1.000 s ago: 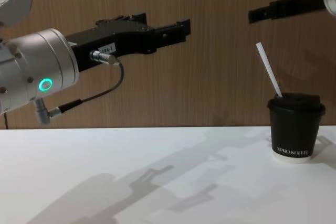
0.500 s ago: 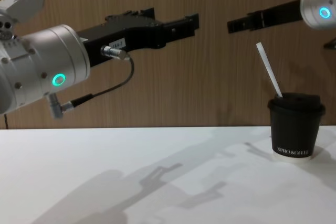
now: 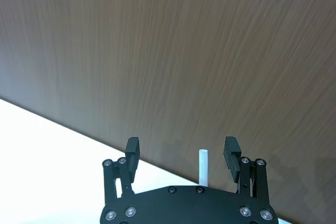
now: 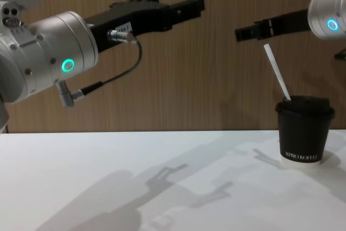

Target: Pick up the straw with one hand, pass it to the other hand, and insert it into the cup.

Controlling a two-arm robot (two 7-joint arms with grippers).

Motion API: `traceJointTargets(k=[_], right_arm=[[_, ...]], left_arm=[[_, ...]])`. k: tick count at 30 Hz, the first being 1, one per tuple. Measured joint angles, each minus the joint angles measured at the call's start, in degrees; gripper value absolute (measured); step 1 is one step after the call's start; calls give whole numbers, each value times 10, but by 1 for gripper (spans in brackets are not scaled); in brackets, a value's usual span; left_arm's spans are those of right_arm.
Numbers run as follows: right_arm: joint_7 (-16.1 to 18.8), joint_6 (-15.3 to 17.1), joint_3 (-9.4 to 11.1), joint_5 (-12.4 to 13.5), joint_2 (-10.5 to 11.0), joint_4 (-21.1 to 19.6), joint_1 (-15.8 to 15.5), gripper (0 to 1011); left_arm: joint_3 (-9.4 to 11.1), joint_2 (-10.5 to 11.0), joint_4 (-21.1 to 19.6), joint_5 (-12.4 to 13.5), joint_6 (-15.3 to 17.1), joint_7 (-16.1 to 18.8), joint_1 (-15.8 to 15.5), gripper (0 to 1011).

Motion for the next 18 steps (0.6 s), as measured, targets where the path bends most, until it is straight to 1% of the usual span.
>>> traceJointTargets(k=[11, 17, 18], right_arm=[[-6, -27, 8, -7, 4, -12, -23, 1001], [-6, -51, 15, -8, 6, -25, -41, 1001], [-6, -51, 15, -8, 6, -25, -41, 1001]], left_arm=[[-4, -8, 13, -29, 17, -1, -18, 1000], [4, -10, 26, -37, 25, -11, -36, 1000], [6, -10, 29, -37, 27, -14, -40, 1000]])
